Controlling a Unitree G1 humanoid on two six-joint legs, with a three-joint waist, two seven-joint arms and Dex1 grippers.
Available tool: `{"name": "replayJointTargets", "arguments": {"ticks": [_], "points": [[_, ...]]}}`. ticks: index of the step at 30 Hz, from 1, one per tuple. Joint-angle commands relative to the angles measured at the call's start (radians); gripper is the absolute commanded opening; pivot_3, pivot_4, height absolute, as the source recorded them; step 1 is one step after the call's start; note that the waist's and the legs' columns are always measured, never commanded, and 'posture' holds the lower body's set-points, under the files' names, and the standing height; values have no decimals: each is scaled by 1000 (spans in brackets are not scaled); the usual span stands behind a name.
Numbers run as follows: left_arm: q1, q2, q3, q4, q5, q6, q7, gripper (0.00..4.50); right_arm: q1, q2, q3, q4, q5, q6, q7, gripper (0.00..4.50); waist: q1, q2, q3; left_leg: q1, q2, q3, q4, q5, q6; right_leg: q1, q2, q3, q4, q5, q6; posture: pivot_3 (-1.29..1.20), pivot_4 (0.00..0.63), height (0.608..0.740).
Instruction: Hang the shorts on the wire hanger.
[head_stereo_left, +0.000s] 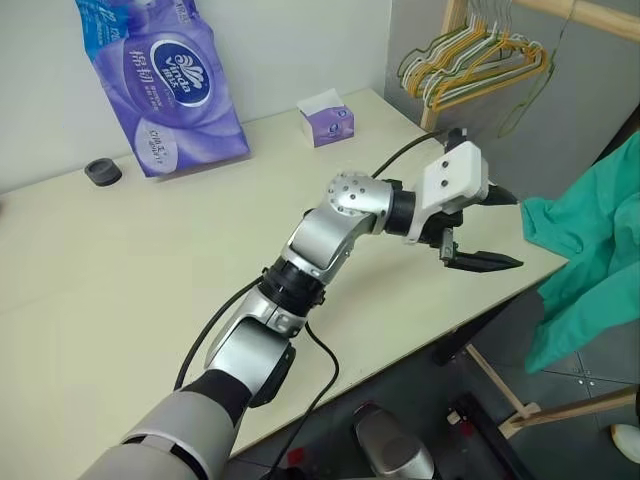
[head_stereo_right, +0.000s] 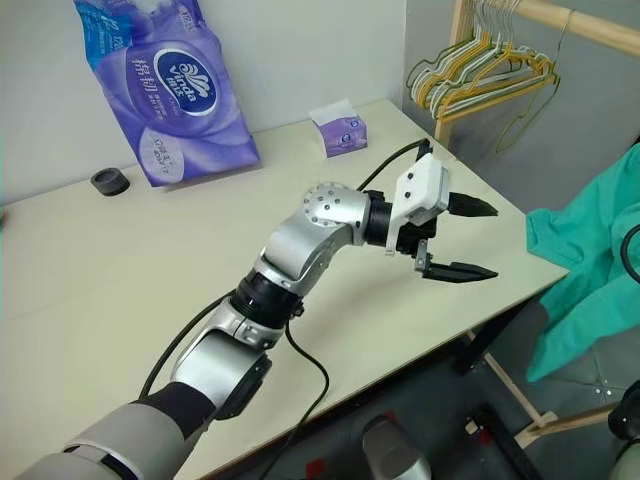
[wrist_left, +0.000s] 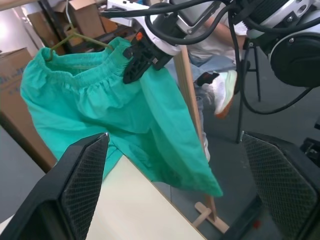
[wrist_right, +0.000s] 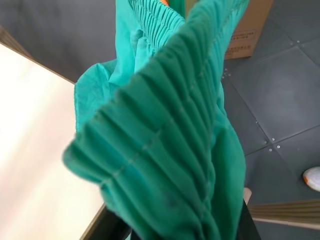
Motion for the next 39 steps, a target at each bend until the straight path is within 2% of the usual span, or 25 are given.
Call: {"name": "replayJointTargets", "arguments": {"ticks": [1,3,6,18,23,31,35,37,39], "points": [[-68,-30,44,52,-22,-26,-8,4480,-45,1,-31,-47,-15,8,-10,0,-3,0,1,0,-1,0,0,0,1,0,-1,0,0,0,1,-585,170,740],[-86,-41,55,80,-18,-38,-5,4480,-53,12,-37,-56,-19,8,-12,0,-8,0,1,0,-2,0,0,-1,2,0,-2,1,0,-1,3,-586,169,740],[-102,-52,69,102,-19,-46,-2,4500,-59,31,-53,-71,-24,8,-20,712,-17,0,1,0,-3,1,0,-1,2,0,-3,1,0,-2,4,-587,168,740],[-113,-59,84,133,-7,-70,-7,4500,-176,81,-87,-156,-35,8,-86,4485,-50,0,1,-1,-5,1,-1,-2,3,0,-5,1,-1,-2,7,-601,156,740],[-113,-60,83,140,-2,-80,-6,4500,-251,49,-7,-185,-72,-39,-118,4485,-55,1,1,-1,-5,1,-1,-2,3,0,-6,2,-1,-2,8,-605,150,740],[-86,-34,81,131,20,-87,15,4500,-232,4,173,-199,-82,-391,-71,4485,-73,1,1,-1,-6,1,-1,-2,4,0,-8,1,-1,-3,9,-575,136,740],[-10,41,88,72,79,-87,101,4500,-152,41,277,-230,-42,-607,41,4485,-80,2,0,0,-6,2,-1,-2,4,1,-9,1,-1,-3,11,-553,129,740],[48,90,109,18,114,-56,189,4500,-75,64,357,-254,-20,-684,122,4485,-82,1,0,0,-6,1,0,-2,4,1,-8,2,0,-2,11,-532,122,740],[148,153,162,-69,144,2,309,4500,23,134,455,-268,7,-790,209,4485,-81,-1,-1,1,-6,1,0,-2,4,1,-8,1,3,-2,11,-489,108,740]]}}
